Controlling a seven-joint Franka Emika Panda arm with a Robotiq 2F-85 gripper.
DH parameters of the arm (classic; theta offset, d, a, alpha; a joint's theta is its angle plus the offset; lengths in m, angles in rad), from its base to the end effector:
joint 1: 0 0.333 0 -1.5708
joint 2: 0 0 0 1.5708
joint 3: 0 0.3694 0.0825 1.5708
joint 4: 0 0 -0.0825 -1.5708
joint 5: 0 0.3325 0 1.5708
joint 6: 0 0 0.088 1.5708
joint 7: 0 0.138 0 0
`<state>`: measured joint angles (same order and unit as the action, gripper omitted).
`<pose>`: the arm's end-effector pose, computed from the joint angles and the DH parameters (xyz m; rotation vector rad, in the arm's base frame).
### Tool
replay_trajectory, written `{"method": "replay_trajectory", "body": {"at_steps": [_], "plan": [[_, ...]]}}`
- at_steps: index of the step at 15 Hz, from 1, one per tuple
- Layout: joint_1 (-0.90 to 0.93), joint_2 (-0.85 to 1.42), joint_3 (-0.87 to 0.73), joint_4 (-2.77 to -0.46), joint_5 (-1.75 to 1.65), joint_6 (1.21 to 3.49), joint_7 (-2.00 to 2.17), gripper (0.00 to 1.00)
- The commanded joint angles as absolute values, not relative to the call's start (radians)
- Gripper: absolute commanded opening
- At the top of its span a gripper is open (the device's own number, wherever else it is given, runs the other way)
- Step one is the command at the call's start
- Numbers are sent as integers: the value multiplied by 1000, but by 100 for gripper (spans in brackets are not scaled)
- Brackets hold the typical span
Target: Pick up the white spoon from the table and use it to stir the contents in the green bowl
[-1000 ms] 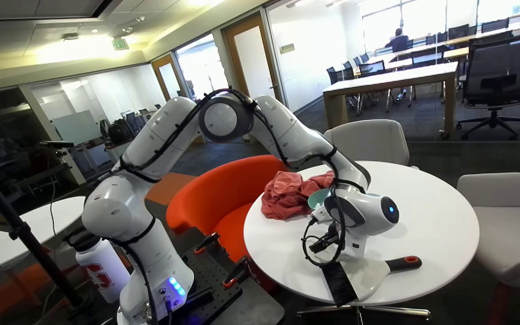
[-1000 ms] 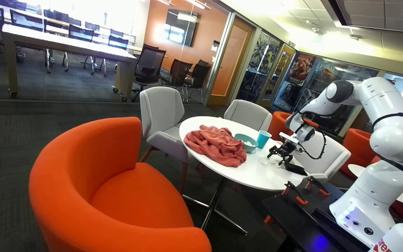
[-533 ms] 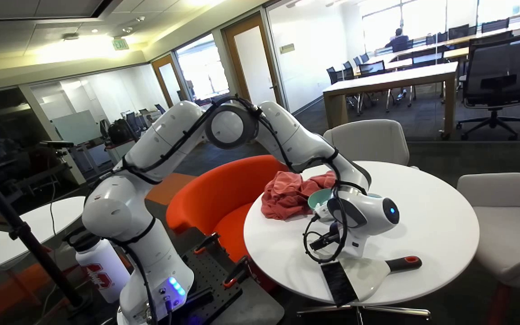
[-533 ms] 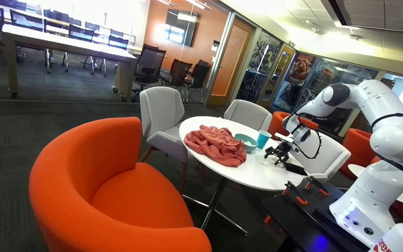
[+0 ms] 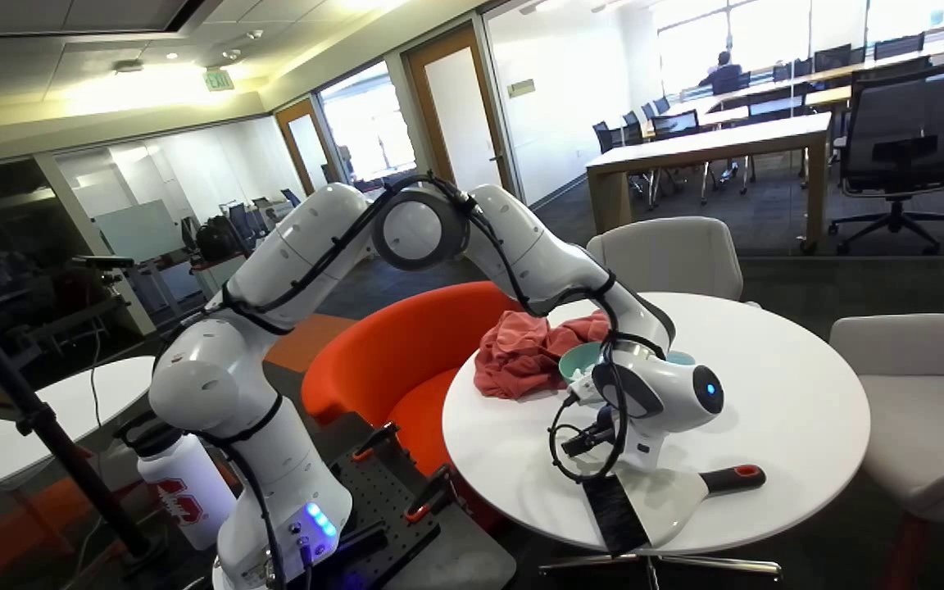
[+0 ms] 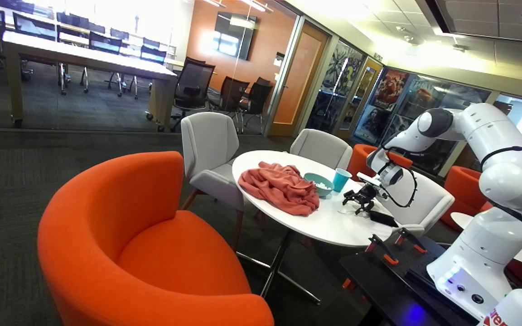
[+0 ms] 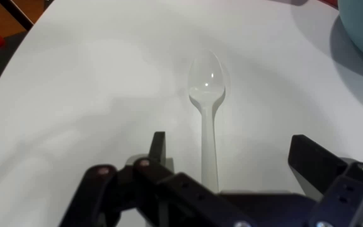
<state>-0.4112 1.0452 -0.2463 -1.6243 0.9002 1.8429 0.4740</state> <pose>0.5152 -0.2769 0.0449 -1.6293 1.8595 0.8595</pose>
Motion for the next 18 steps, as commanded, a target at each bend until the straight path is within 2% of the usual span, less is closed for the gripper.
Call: {"method": "replay_trajectory", "body": {"at_steps": [1, 4, 5, 6, 8, 9, 17, 18], "plan": [[-402, 1017, -250, -1692, 931, 1894, 409, 100], [-400, 1017, -253, -1701, 943, 1903, 379, 100], [-399, 1019, -253, -1701, 944, 1902, 377, 95], [-399, 1019, -254, -1701, 944, 1903, 371, 72], [-398, 1023, -254, -1697, 943, 1903, 371, 68], [-398, 1023, -255, -1697, 943, 1903, 371, 62], [-398, 995, -272, -1749, 941, 1896, 370, 1], [-398, 991, -274, -1756, 941, 1896, 369, 0]]}}
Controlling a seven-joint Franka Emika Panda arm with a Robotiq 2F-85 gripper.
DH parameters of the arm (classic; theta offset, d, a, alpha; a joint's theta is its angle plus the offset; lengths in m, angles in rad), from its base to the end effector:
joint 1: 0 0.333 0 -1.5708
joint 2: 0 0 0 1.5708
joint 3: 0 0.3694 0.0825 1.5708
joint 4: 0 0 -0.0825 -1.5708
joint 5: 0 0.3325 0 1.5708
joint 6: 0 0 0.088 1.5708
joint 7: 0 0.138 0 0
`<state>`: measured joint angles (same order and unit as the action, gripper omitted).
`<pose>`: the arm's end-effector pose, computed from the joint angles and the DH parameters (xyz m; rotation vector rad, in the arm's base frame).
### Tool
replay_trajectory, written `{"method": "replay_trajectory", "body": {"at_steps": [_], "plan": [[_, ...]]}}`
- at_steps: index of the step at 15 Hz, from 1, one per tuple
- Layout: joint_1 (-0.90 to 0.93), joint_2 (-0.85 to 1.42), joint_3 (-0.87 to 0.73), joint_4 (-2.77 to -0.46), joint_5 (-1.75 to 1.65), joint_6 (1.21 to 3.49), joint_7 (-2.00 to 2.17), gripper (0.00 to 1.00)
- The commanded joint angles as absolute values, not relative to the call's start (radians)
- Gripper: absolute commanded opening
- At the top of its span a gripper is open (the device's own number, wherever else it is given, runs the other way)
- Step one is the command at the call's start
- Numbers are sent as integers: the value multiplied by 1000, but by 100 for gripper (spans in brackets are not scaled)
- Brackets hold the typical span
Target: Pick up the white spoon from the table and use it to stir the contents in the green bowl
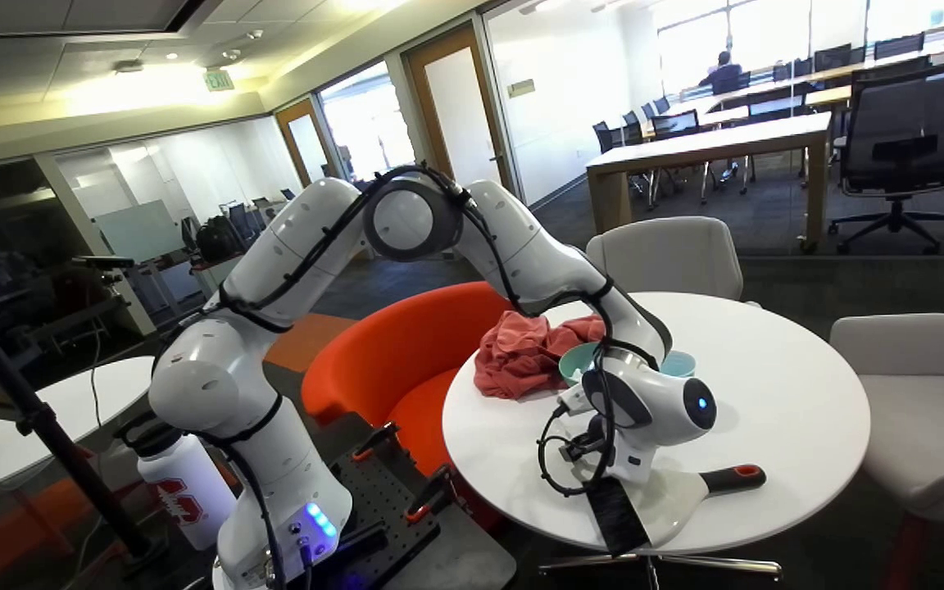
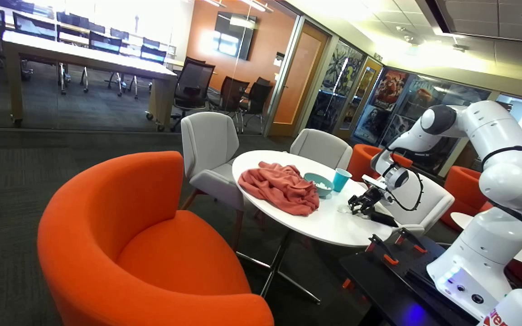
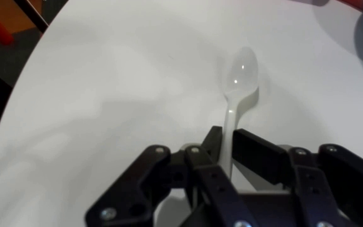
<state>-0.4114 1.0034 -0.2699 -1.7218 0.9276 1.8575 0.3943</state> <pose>0.4880 -0.2784 0.0493 -1.6184 1.8428 0.8416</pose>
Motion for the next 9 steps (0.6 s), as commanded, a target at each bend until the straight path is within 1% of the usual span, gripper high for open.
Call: {"method": "replay_trajectory", "body": {"at_steps": [1, 2, 4, 9], "plan": [[-396, 989, -275, -1761, 941, 1898, 369, 0], [-391, 983, -276, -1766, 940, 1906, 367, 3], [-368, 946, -285, -1807, 940, 1950, 348, 3], [-274, 725, -290, -2061, 934, 2192, 195, 3]]}}
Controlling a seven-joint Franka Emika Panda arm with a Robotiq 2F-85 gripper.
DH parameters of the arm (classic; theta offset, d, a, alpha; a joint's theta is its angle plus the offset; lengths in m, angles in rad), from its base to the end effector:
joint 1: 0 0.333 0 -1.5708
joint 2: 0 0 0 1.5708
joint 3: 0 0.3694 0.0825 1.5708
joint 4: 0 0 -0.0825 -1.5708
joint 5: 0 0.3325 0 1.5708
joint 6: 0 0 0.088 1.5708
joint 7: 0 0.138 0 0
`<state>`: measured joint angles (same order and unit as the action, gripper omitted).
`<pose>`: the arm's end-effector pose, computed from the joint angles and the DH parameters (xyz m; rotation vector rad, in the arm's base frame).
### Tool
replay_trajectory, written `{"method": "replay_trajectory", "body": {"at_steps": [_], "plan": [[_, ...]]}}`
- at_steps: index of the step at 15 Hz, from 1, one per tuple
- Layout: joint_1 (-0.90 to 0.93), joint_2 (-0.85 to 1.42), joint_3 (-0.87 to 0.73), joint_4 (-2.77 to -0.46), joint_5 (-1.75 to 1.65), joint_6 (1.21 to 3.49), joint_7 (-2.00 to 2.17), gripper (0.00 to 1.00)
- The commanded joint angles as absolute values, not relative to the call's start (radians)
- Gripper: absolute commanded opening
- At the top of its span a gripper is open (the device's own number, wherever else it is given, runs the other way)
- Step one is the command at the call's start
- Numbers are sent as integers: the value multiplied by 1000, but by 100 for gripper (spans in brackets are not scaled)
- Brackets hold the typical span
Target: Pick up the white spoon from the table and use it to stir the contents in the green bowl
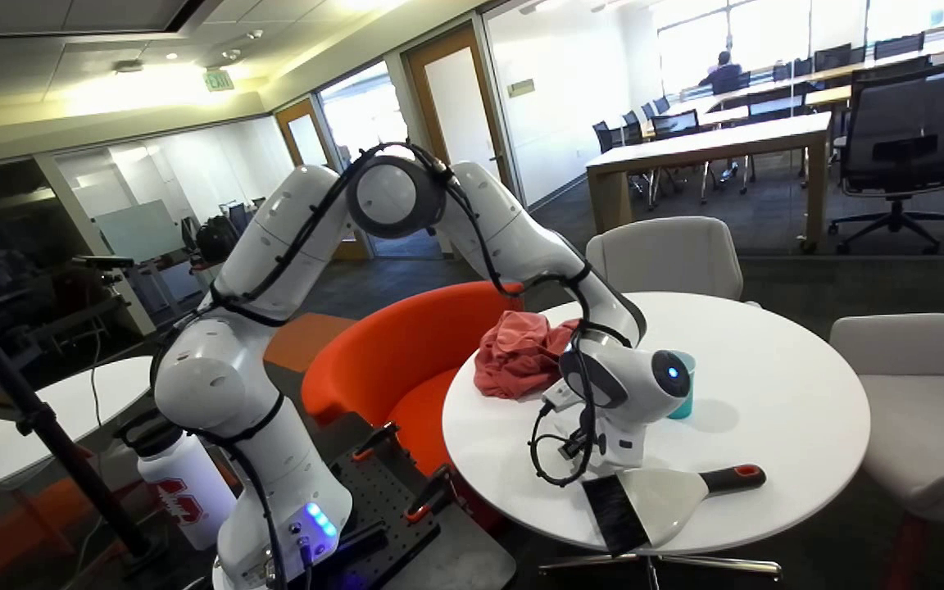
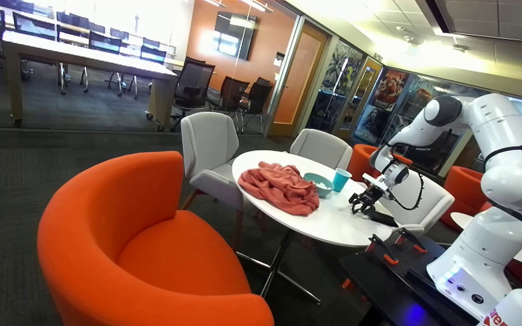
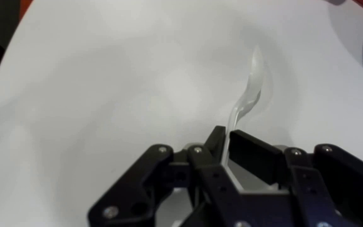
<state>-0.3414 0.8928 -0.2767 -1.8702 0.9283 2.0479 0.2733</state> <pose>0.4838 -0.2628 0.0744 -1.8107 1.8208 0.6563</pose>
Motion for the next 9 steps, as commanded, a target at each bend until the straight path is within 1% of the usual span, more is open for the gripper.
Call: {"method": "replay_trajectory", "body": {"at_steps": [1, 7, 9], "plan": [[-258, 683, -285, -2109, 938, 2255, 168, 3], [-175, 419, -237, -2362, 938, 2645, 60, 3], [-146, 347, -227, -2426, 887, 2738, 79, 3]]}}
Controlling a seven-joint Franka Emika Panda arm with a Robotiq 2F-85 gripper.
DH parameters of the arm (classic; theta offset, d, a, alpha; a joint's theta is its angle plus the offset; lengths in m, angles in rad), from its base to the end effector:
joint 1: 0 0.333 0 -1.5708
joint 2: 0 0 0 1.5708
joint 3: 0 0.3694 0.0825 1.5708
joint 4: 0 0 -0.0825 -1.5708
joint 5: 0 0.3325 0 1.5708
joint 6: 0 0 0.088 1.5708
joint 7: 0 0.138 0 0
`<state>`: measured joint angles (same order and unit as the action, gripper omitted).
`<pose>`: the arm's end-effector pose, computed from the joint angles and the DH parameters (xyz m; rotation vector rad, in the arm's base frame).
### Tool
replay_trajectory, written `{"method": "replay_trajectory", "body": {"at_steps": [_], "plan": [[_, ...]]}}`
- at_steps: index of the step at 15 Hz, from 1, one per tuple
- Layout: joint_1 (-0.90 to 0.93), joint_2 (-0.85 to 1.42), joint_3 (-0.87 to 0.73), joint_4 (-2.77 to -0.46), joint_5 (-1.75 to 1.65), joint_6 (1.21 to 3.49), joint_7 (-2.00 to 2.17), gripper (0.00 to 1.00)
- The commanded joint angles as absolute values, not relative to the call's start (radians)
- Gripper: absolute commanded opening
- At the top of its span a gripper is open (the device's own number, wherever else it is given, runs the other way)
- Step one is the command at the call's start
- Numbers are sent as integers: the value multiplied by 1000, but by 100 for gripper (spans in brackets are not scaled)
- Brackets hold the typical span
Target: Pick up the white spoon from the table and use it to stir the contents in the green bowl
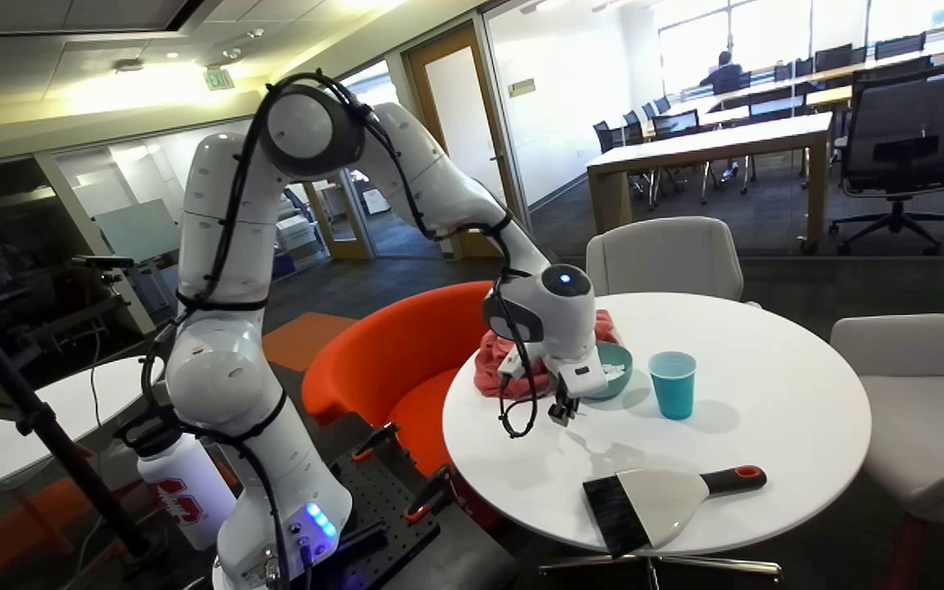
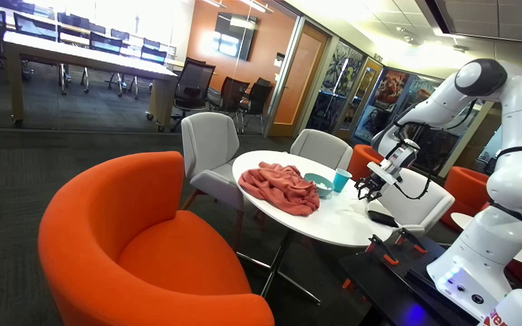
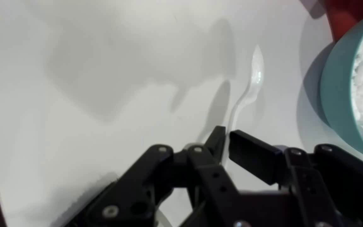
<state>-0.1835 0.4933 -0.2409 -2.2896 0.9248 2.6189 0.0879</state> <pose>0.4572 -0.2151 0.1930 -2.2395 1.7553 0.0652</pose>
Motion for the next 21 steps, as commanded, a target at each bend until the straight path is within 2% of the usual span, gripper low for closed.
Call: {"method": "replay_trajectory", "body": {"at_steps": [1, 2, 6, 7, 9, 11, 15, 21], "plan": [[-131, 325, -233, -2454, 847, 2768, 112, 3], [-185, 415, -205, -2362, 870, 2716, 102, 13], [-134, 353, -232, -2426, 865, 2743, 90, 13], [-140, 359, -226, -2412, 873, 2724, 87, 3], [-121, 325, -231, -2406, 858, 2752, 103, 3], [-99, 313, -255, -2399, 692, 2785, 213, 3], [60, 348, -415, -2311, 362, 2748, 460, 3], [78, 428, -356, -2200, 172, 2922, 658, 3]]}}
